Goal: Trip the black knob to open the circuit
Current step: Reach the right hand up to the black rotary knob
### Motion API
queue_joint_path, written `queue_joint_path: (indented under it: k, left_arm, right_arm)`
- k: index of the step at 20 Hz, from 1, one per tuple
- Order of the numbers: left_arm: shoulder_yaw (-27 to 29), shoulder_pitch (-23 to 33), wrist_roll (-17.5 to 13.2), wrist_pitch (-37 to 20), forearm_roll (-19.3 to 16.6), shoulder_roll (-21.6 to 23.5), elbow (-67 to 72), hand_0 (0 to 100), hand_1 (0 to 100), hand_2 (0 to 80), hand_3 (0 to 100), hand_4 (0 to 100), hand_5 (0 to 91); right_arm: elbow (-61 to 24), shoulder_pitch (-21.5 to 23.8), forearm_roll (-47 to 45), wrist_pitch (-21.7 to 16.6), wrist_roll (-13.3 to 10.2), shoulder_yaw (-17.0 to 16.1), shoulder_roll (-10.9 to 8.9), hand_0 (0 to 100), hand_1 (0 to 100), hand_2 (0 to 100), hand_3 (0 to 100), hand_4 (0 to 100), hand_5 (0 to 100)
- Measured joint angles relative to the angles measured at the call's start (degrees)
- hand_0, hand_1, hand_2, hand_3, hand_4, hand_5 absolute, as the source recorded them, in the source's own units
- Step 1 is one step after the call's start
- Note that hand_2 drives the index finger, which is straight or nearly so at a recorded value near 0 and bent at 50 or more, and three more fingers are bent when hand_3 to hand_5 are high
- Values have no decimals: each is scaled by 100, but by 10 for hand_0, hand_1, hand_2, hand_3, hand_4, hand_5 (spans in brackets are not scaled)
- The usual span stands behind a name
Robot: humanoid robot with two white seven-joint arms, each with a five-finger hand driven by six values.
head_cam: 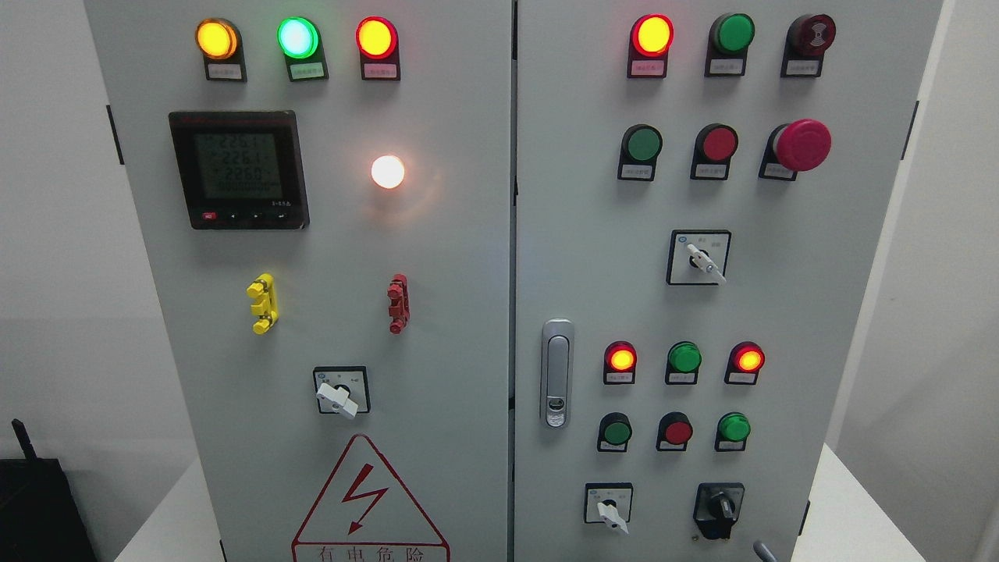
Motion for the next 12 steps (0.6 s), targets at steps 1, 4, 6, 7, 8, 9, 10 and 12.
queue_joint_path:
  k: [1,4,6,7,8,9,10,12]
  left_arm:
    - [0,0,0,0,0,0,0,120,389,0,0,0,0]
    - [0,0,0,0,0,0,0,120,389,0,0,0,0]
    - [0,0,0,0,0,0,0,120,389,0,0,0,0]
    - [0,0,0,0,0,0,0,120,389,0,0,0,0]
    - [0,0,0,0,0,0,0,120,389,0,0,0,0]
    - [0,0,0,0,0,0,0,120,389,0,0,0,0]
    - [0,0,0,0,0,0,0,120,389,0,0,0,0]
    - [0,0,0,0,0,0,0,120,389,0,0,0,0]
  right_arm:
    - [-1,-9,0,6,0,1,1,921,953,0,1000,1000,925]
    - [-1,-10,0,81,0,19,2,925,955,0,1000,1000,924]
    - [-1,-20,0,112,0,27,3,926,956,0,1000,1000,924]
    - [-1,-25,0,123,0,38,4,927,958,0,1000,1000,924]
    - [-1,-30,0,124,0,49,4,928,958,0,1000,1000,924]
    - [-1,-32,2,125,0,57,4,929,959,0,1000,1000,923]
    - [-1,-34,3,125,0,62,4,930,960,0,1000,1000,923]
    - [-1,-38,3,126,0,85,28,932,961,0,1000,1000,923]
